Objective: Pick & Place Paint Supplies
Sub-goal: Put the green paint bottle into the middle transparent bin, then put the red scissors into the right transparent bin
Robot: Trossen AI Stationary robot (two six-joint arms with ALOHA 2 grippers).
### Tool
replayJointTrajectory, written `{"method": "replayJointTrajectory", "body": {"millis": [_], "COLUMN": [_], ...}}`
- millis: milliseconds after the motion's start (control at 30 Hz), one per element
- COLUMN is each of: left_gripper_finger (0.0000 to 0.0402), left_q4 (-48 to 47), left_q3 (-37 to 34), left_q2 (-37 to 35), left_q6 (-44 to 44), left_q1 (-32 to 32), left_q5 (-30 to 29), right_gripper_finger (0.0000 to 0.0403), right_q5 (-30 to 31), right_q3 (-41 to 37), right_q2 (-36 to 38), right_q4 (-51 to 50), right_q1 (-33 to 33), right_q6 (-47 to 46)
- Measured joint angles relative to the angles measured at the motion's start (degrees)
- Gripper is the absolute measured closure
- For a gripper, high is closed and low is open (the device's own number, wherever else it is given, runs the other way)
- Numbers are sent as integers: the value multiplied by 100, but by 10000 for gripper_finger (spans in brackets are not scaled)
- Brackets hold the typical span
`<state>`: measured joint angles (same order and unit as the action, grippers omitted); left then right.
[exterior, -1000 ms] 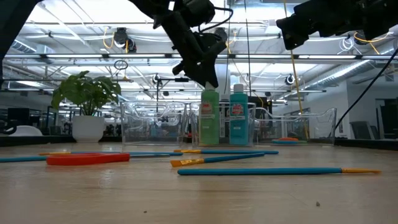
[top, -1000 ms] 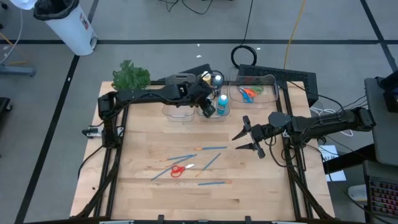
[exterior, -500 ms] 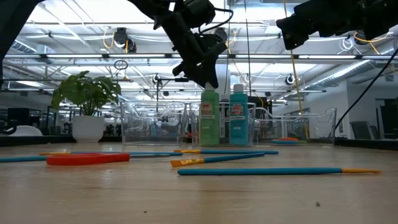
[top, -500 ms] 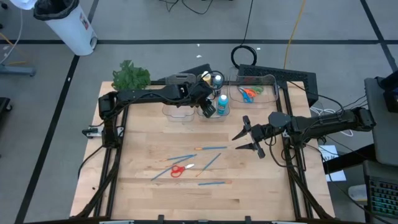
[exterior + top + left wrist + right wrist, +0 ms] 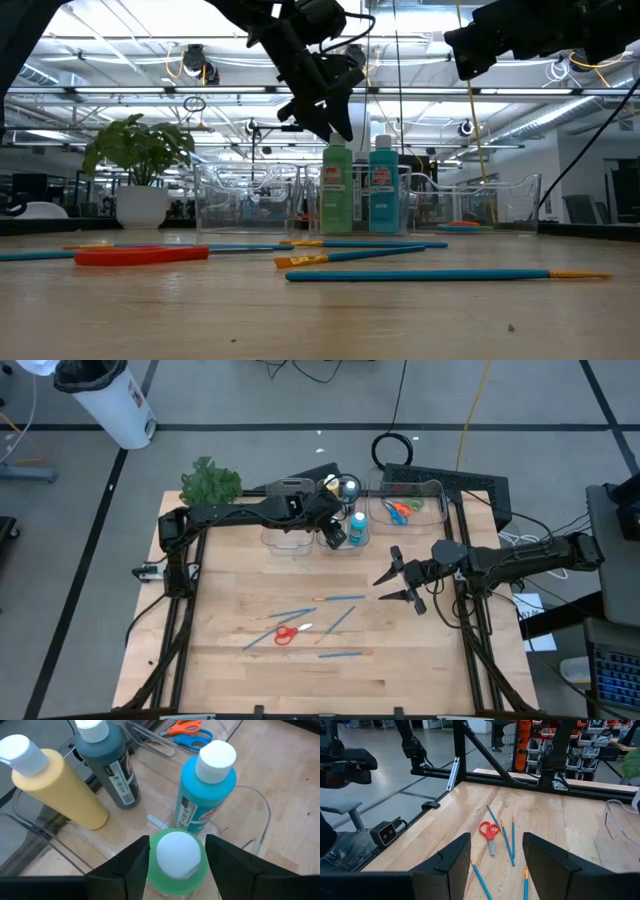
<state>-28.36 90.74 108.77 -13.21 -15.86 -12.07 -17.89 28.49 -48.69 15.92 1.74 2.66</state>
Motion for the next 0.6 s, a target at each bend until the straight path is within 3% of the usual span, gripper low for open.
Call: {"method": "replayJointTrajectory", "body": {"millis": [600], "left_gripper_finger": [199], "left_q4": [110], "left_q3": [0], "left_q2": [-289], "left_q6": [149], "left_q1": [2], "left_q5": [-11], "right_gripper_finger": [232], "right_q5": [-2], "right_q3": [0], "right_q2": [-1], "right_q4": [-10], "right_q1": [-2], "right_q6": [-2]}}
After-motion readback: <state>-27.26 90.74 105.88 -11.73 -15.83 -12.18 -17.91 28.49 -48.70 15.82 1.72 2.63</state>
